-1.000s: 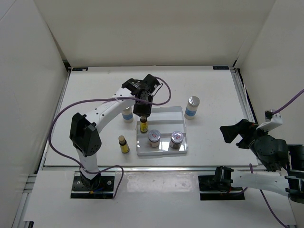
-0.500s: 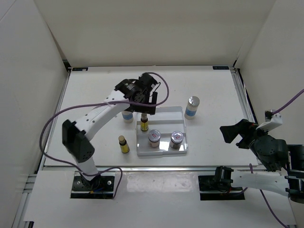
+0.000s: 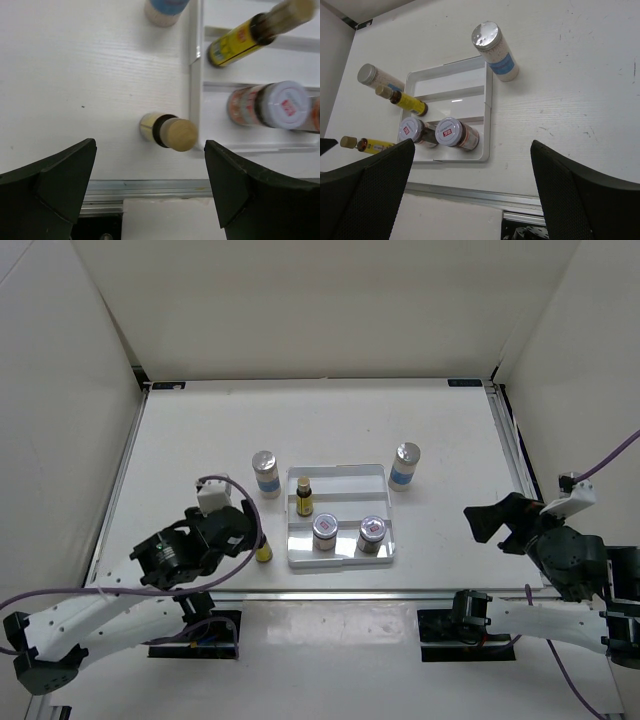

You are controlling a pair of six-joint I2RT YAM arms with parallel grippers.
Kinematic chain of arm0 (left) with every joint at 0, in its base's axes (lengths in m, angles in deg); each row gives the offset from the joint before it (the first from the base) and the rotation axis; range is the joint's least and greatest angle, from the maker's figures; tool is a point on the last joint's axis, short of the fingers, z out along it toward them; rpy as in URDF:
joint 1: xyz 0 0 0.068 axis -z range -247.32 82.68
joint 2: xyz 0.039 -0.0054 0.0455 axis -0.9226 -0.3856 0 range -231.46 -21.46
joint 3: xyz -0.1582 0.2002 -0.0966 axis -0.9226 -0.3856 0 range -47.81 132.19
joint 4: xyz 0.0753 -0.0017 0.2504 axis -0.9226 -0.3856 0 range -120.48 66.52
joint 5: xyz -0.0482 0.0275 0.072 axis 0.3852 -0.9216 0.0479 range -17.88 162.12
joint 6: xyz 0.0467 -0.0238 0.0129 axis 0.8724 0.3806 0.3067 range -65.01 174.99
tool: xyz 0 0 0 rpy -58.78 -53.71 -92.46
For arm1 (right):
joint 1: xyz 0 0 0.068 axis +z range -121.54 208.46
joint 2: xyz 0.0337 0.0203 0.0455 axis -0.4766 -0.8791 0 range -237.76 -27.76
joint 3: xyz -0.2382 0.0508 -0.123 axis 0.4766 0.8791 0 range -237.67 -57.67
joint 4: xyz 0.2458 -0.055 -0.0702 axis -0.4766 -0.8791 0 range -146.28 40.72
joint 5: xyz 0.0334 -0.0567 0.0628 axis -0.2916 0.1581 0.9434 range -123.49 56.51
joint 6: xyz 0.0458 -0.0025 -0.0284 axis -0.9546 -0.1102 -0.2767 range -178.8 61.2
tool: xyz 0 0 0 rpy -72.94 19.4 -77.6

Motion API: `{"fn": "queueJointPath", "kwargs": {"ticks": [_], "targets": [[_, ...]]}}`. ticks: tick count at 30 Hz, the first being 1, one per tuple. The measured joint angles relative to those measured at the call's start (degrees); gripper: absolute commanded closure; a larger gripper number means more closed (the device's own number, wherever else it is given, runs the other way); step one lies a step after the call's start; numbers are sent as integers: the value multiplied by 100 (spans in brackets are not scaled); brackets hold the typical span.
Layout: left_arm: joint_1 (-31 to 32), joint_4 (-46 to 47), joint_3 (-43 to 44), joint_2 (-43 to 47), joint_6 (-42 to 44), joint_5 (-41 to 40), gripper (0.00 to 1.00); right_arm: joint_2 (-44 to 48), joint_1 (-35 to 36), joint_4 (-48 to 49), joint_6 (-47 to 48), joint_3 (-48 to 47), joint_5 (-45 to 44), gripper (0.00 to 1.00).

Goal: Organize the condiment bottles

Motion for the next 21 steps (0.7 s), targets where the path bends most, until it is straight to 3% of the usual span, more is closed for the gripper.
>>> {"fn": "queueJointPath", "kwargs": {"ticks": [4, 13, 21], "targets": [[195, 170, -697, -7, -317, -380, 0, -26, 0, 0, 46, 13, 2, 0], [931, 785, -765, -483, -577, -1650, 0, -409, 0, 2, 107, 15, 4, 0], [1130, 1097, -1283, -721, -970, -2006, 3, -542, 0, 2, 131, 15, 4, 0]]}}
